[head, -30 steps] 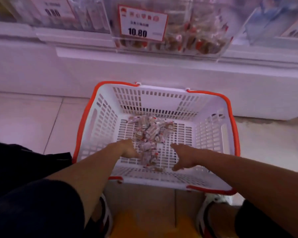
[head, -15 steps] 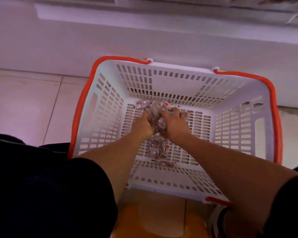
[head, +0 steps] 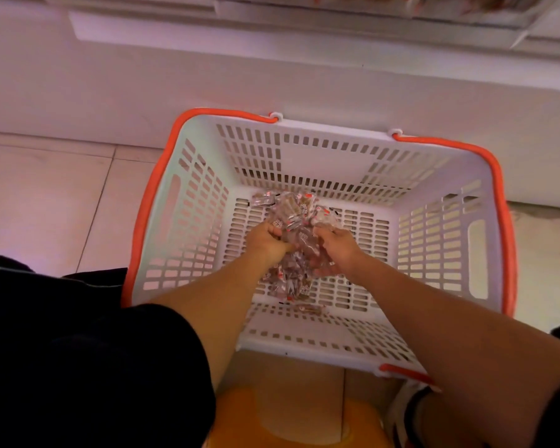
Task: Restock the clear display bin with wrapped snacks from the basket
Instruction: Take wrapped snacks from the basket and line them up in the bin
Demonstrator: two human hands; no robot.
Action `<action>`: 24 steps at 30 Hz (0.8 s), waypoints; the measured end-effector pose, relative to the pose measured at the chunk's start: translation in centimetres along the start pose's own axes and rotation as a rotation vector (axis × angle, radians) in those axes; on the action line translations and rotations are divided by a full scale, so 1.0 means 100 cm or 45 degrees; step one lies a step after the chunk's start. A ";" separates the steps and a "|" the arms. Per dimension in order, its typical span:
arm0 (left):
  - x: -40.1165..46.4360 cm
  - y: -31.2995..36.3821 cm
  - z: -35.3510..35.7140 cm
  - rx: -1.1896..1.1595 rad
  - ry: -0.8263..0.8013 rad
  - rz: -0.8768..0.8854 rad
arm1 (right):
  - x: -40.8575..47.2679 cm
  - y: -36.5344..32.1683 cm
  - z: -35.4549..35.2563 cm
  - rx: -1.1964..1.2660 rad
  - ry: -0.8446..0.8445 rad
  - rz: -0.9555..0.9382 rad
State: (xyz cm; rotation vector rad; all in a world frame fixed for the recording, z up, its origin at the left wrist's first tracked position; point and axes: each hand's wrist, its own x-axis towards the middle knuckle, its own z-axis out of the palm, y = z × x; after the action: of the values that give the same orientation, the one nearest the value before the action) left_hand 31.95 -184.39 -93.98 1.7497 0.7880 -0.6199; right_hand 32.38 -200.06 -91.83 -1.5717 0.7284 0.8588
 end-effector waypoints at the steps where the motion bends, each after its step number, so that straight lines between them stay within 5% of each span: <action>1: -0.001 0.001 0.000 0.032 0.027 0.012 | -0.002 0.002 -0.002 0.012 -0.036 0.016; 7: 0.005 0.006 0.007 -0.055 0.073 0.037 | 0.008 0.011 -0.001 -0.239 0.105 -0.206; 12: 0.011 0.018 0.013 0.237 0.117 0.053 | 0.013 0.005 -0.003 -0.313 0.112 -0.355; 18: 0.008 0.026 0.014 1.006 0.155 0.270 | 0.018 0.004 0.003 -0.203 0.092 -0.233; 24: -0.003 0.016 -0.008 0.903 -0.086 0.277 | 0.008 -0.003 -0.015 -0.039 -0.010 -0.108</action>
State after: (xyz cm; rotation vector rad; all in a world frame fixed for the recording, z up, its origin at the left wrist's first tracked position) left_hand 32.99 -184.01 -92.49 2.3988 0.3275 -0.8693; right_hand 33.31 -201.44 -92.20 -1.6143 0.6410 0.8170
